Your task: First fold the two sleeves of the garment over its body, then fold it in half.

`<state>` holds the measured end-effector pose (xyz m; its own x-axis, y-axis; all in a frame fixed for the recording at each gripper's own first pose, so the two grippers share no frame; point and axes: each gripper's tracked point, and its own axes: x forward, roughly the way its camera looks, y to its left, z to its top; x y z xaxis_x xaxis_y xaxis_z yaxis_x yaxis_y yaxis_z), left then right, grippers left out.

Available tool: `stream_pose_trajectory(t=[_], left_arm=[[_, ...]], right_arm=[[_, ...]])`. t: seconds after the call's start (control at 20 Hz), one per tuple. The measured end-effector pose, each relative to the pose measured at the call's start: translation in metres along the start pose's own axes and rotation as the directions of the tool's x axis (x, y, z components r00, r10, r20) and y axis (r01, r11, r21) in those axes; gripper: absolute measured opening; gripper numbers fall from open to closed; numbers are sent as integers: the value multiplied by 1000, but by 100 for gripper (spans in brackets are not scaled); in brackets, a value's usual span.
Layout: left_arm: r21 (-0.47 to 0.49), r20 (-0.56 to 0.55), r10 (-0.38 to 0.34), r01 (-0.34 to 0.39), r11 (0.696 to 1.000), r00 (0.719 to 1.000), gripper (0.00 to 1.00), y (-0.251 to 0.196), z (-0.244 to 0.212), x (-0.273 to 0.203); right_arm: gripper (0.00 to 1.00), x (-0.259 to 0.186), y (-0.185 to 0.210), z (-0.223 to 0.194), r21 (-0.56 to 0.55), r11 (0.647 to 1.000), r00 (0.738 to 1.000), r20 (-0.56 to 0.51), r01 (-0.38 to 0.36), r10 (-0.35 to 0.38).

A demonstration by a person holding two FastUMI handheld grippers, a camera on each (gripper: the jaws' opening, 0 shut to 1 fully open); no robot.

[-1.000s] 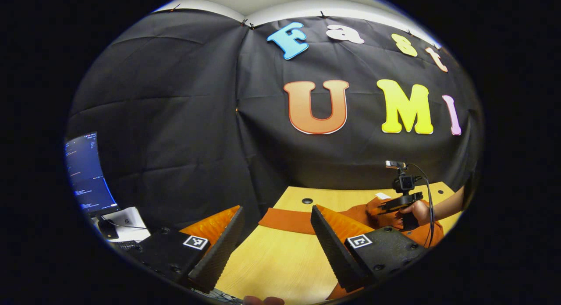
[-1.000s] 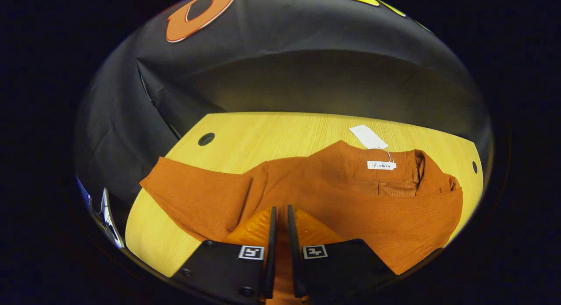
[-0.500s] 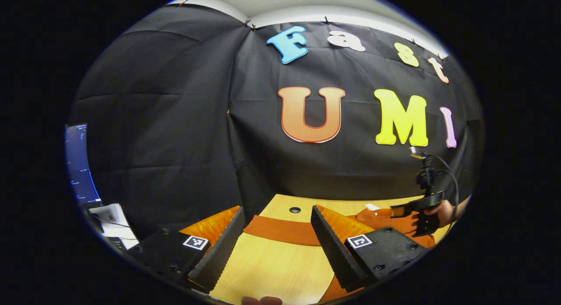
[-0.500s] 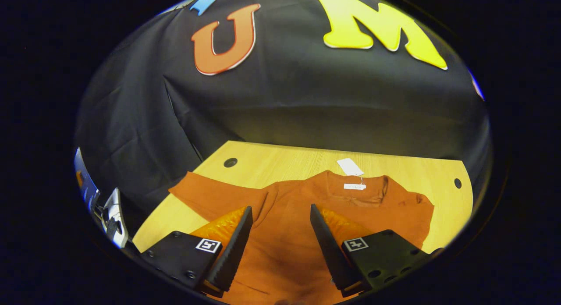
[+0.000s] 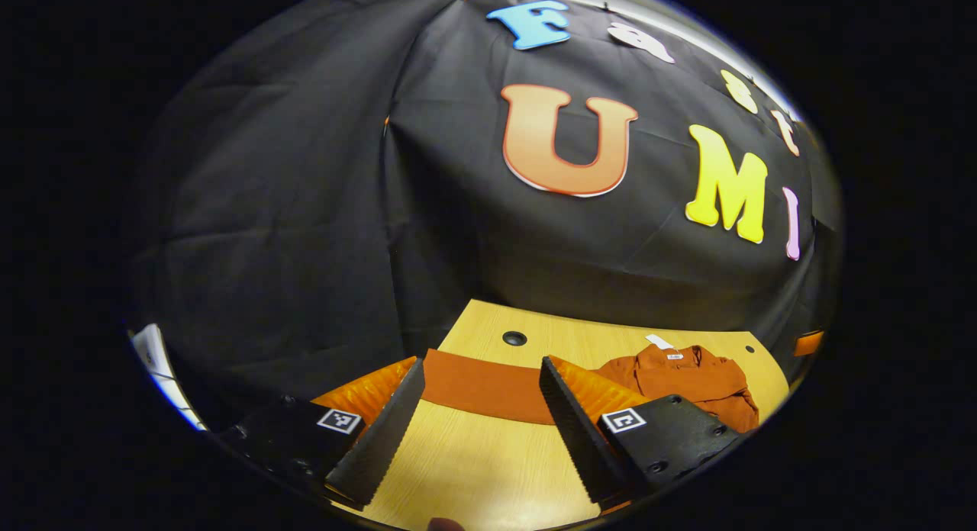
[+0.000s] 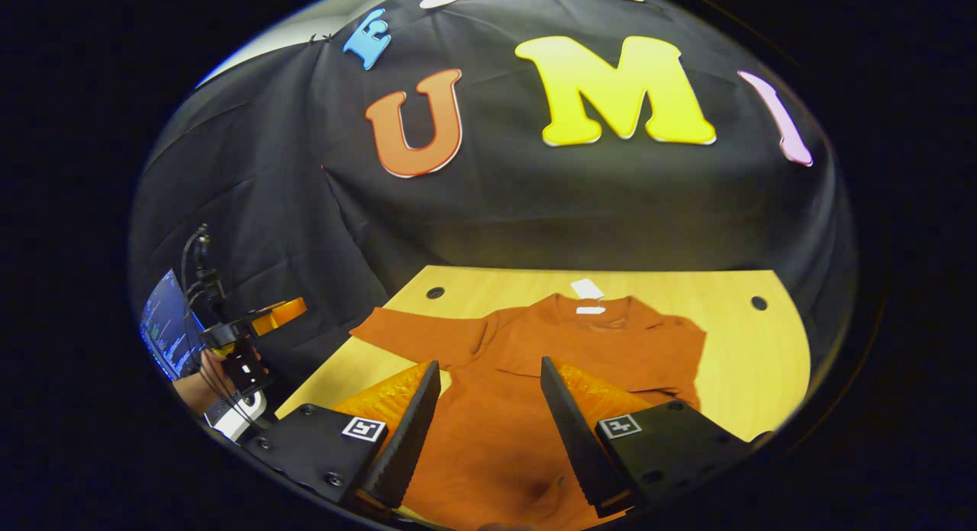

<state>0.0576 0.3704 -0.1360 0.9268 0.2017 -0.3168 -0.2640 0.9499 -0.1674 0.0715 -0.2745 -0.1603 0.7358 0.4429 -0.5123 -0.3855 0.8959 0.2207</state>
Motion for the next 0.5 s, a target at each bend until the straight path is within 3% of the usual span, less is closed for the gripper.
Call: stream_pose_trajectory(t=[0.1,0.35,0.5], left_arm=[[-67,-30,-43,41,997,999,99,8,-7,26],[-28,-173,-15,11,1000,985,98,59,-50,97],[-79,-251,-62,44,996,966,99,67,-74,120]], right_arm=[[86,-16,-23,9,11,998,997,32,66,-66],[82,-58,-74,7,50,975,975,48,215,-218],[86,-81,-94,-5,47,957,958,19,285,-286]])
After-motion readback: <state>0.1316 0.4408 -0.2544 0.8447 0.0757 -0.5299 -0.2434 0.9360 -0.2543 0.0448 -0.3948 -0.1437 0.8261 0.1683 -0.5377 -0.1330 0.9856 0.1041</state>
